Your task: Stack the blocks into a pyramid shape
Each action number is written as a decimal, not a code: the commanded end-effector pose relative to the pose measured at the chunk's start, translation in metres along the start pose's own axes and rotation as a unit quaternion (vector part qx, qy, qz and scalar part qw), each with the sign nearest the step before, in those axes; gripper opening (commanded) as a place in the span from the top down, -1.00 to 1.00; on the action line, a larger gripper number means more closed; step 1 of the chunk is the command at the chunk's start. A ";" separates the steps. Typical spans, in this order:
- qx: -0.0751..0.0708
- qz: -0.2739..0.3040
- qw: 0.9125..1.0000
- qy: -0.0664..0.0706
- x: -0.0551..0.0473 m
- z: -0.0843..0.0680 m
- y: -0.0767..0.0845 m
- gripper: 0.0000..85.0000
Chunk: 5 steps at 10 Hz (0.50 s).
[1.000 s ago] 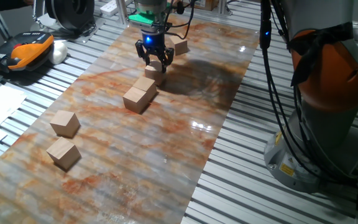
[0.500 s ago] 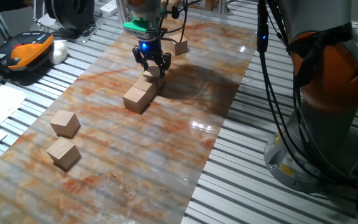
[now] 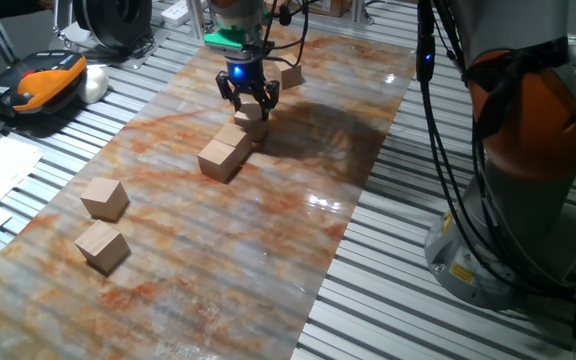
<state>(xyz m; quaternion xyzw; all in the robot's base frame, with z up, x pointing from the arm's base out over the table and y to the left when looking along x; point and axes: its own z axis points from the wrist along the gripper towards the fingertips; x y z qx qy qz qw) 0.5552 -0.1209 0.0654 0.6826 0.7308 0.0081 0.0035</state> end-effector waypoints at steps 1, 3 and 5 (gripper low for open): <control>-0.002 0.041 0.999 0.007 -0.001 0.000 0.000 1.00; 0.018 0.051 0.998 -0.010 -0.002 -0.001 -0.003 1.00; 0.029 0.056 0.998 -0.019 -0.002 0.000 -0.003 1.00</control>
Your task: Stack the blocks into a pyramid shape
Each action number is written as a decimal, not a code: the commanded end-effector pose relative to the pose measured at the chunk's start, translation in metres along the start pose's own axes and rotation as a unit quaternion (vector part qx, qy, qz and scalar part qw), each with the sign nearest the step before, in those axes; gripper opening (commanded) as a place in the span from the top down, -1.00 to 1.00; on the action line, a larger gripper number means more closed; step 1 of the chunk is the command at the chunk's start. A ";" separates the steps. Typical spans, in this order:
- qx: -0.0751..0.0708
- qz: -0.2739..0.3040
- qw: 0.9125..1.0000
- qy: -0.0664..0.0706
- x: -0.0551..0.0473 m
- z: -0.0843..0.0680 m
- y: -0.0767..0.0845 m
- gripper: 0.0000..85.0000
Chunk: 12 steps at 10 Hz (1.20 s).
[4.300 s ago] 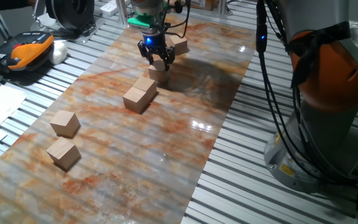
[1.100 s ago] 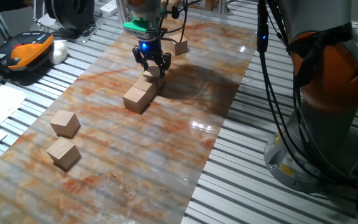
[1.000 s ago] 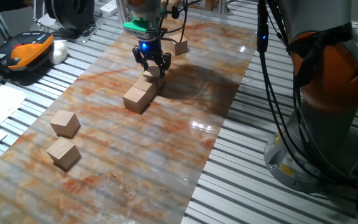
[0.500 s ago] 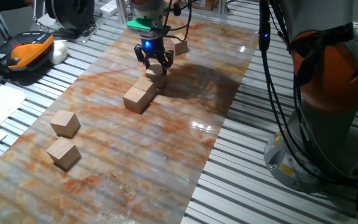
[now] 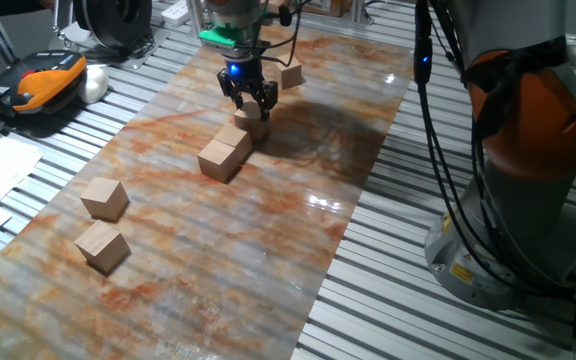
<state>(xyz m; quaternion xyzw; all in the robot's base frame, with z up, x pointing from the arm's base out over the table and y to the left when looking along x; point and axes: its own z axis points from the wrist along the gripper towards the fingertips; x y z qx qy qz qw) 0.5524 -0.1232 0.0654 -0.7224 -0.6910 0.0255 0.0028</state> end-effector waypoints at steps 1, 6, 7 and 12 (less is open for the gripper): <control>0.000 -0.001 1.000 0.000 0.000 0.000 0.000 1.00; 0.003 0.006 1.000 -0.001 0.003 0.001 0.000 1.00; 0.003 0.009 1.000 -0.001 0.004 0.002 0.000 1.00; 0.005 0.011 1.000 -0.002 0.007 0.001 0.002 1.00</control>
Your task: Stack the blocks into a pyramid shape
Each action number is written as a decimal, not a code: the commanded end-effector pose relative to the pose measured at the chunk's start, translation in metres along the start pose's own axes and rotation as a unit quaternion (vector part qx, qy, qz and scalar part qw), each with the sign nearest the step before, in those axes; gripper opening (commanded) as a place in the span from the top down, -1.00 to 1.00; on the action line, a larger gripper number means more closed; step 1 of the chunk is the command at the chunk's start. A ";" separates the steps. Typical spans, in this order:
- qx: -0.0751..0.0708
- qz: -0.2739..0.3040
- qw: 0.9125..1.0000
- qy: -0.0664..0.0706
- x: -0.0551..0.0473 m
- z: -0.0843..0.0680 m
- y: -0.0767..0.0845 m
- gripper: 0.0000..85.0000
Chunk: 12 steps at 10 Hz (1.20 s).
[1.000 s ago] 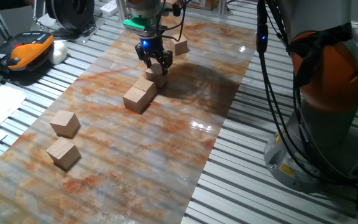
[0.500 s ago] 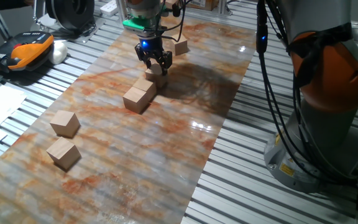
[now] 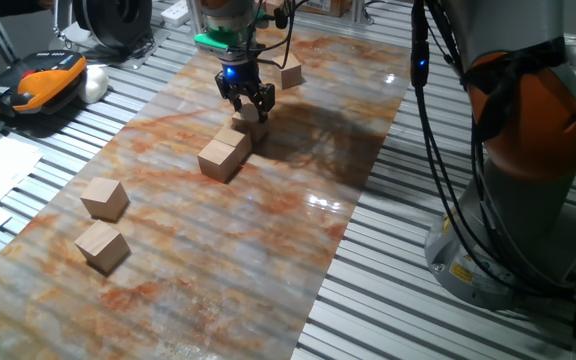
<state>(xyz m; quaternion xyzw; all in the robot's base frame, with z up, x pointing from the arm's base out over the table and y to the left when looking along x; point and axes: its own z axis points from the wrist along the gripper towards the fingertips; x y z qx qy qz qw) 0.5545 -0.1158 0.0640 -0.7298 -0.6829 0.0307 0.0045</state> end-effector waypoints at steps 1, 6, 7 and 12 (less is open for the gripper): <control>0.000 0.000 1.000 0.000 0.000 0.000 0.000 1.00; 0.003 0.000 1.000 -0.003 0.005 0.000 0.002 1.00; 0.002 -0.001 1.000 -0.003 0.006 0.000 0.002 1.00; 0.004 0.000 1.000 -0.004 0.010 0.002 0.003 1.00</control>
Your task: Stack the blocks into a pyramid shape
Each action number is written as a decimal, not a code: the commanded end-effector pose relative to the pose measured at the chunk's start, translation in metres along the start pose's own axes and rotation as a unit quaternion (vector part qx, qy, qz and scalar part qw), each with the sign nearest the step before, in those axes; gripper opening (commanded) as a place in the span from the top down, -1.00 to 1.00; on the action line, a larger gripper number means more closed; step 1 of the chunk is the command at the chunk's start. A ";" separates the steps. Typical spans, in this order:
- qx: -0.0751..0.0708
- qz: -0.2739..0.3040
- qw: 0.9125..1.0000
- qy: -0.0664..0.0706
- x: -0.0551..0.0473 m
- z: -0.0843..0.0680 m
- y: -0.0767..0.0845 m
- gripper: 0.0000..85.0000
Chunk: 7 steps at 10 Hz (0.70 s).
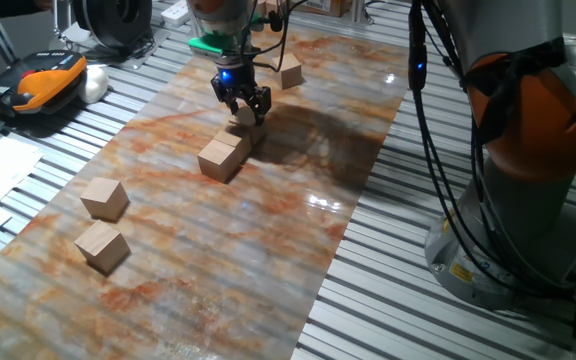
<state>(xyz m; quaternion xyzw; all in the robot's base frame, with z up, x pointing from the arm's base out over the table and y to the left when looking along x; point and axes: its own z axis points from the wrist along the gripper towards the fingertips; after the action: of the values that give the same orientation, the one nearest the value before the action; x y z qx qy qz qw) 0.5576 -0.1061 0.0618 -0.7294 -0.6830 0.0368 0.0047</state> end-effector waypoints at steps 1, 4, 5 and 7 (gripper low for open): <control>0.000 -0.001 1.000 -0.001 0.000 0.000 0.000 1.00; -0.001 -0.001 1.000 0.001 0.000 0.001 0.000 1.00; -0.001 -0.001 1.000 0.001 0.000 0.001 0.000 1.00; -0.002 -0.003 1.000 0.001 0.000 0.001 0.001 1.00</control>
<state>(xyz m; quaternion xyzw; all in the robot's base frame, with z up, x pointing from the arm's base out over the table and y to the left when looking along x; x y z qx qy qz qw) 0.5582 -0.1063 0.0606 -0.7277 -0.6851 0.0341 0.0042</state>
